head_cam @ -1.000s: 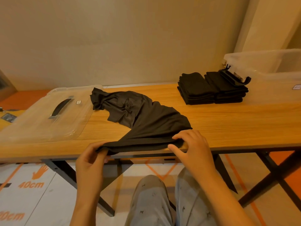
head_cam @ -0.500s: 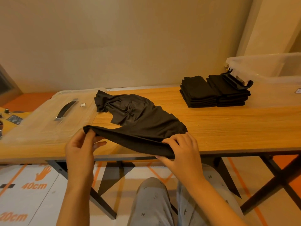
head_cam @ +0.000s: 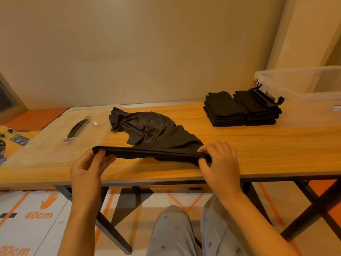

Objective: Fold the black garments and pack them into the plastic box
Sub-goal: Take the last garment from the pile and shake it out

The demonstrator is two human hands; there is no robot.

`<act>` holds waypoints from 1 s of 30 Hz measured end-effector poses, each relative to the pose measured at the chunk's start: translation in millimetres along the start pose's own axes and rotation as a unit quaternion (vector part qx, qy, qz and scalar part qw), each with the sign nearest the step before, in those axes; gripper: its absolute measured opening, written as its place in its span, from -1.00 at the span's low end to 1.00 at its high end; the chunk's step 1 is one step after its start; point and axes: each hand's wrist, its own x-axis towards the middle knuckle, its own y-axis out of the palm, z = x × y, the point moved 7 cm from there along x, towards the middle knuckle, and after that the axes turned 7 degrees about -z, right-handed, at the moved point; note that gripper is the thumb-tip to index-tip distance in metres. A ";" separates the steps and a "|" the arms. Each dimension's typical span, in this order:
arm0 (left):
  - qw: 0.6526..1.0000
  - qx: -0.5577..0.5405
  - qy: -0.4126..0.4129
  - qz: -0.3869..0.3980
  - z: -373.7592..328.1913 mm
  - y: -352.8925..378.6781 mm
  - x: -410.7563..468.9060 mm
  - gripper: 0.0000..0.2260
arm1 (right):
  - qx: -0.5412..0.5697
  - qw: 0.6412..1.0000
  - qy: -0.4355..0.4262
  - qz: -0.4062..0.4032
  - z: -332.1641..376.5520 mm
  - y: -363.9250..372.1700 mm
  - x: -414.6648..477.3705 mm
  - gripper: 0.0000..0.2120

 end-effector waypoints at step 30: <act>0.972 0.232 0.009 0.039 27.8 -66.3 34.3 -0.66 | 0.086 0.975 0.159 0.130 -57.2 -4.5 15.2 -0.87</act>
